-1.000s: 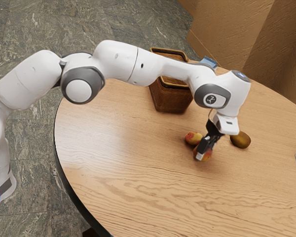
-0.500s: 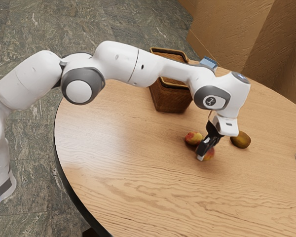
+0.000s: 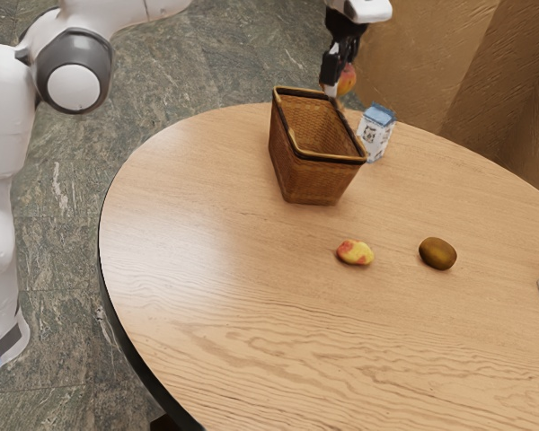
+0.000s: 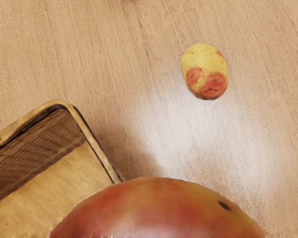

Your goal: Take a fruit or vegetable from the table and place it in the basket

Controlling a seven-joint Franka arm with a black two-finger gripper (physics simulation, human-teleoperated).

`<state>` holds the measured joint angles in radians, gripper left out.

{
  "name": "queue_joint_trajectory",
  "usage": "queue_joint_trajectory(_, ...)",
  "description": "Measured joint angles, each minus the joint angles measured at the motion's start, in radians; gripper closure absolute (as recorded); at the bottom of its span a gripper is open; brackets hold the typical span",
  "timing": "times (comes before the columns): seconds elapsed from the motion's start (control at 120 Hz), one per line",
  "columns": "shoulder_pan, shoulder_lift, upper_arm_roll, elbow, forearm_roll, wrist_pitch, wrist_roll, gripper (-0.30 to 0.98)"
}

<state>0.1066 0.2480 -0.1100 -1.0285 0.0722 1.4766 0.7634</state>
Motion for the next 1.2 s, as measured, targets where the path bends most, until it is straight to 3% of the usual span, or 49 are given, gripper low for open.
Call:
queue_joint_trajectory(0.192, 0.181, -0.036, 0.034, 0.043, 0.011, -0.175, 0.021, 0.35)
queue_joint_trajectory(0.325, 0.199, -0.032, 0.103, 0.07, 0.02, -0.232, 0.044, 0.35)
queue_joint_trajectory(0.592, 0.183, -0.022, 0.068, 0.074, 0.016, -0.27, 0.068, 0.34)
queue_joint_trajectory(0.825, 0.196, 0.289, 0.068, 0.19, -0.016, -0.103, 0.077, 0.35)
queue_joint_trajectory(1.167, 0.211, 0.374, 0.047, 0.223, -0.066, 0.2, 0.088, 0.36)
queue_joint_trajectory(1.2, 0.211, 0.376, 0.045, 0.222, -0.068, 0.223, 0.089, 0.32)
